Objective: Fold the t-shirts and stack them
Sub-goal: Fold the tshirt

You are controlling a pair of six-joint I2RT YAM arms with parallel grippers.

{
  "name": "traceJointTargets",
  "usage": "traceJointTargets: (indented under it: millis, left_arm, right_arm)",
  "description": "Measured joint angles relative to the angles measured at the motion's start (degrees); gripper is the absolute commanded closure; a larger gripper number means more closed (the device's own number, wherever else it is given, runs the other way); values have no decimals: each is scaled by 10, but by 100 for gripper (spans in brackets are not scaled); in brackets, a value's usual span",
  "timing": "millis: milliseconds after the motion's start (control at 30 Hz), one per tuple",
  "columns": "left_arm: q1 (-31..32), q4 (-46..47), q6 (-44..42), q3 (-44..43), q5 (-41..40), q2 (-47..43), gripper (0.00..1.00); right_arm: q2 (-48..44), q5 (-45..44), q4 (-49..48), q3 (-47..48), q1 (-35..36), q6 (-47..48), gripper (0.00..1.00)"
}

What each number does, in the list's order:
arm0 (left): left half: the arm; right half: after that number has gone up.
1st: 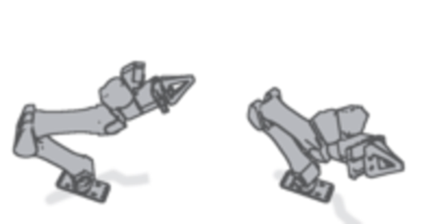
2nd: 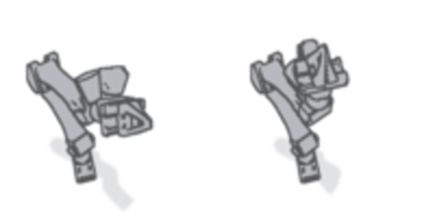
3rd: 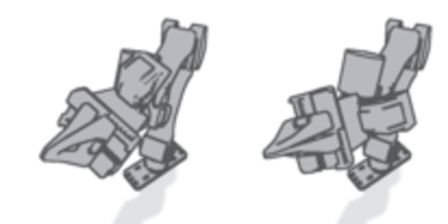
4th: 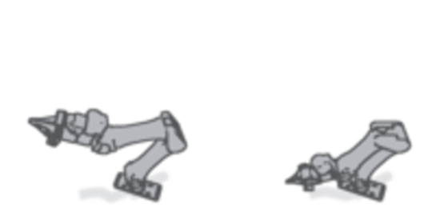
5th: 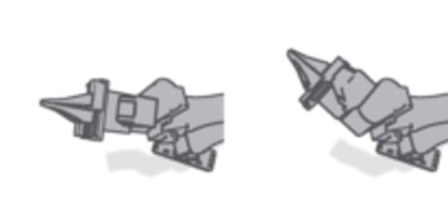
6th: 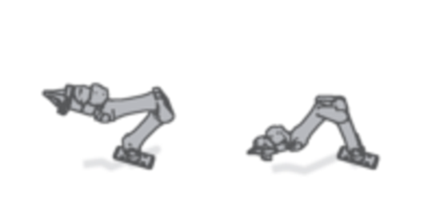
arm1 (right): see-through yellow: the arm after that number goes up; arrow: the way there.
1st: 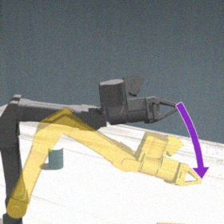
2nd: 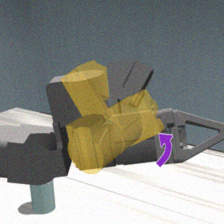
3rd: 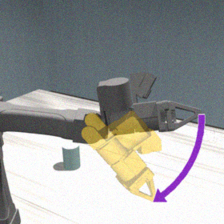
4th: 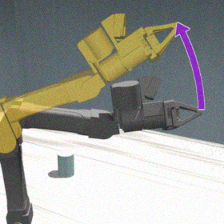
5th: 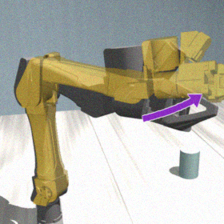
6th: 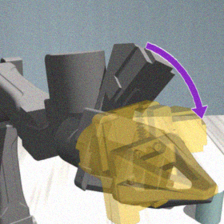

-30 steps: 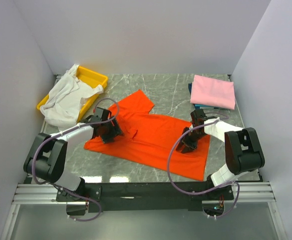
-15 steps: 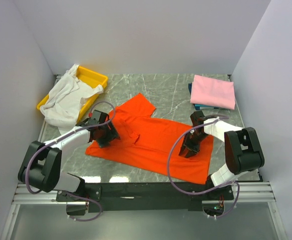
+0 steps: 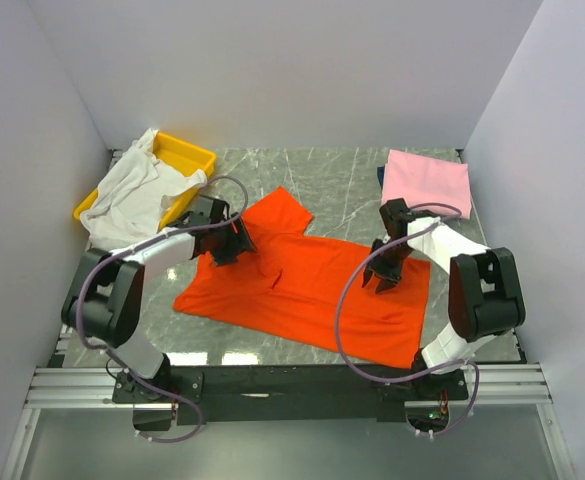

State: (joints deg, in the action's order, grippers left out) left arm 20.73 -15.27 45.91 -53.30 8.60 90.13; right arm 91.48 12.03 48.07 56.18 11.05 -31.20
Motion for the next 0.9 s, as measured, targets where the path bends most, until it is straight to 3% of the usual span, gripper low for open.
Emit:
traceJointTargets:
  millis: [133,333,900]
  left_arm:
    - [0,14,-9,6,25,42,31]
    - [0,22,-13,41,31,25,30]
    - [0,-2,9,144,5,-91,30]
  right_arm:
    - [26,-6,0,16,0,0,52]
    - [35,-17,2,29,-14,9,52]
    - [28,-80,7,51,-201,73,52]
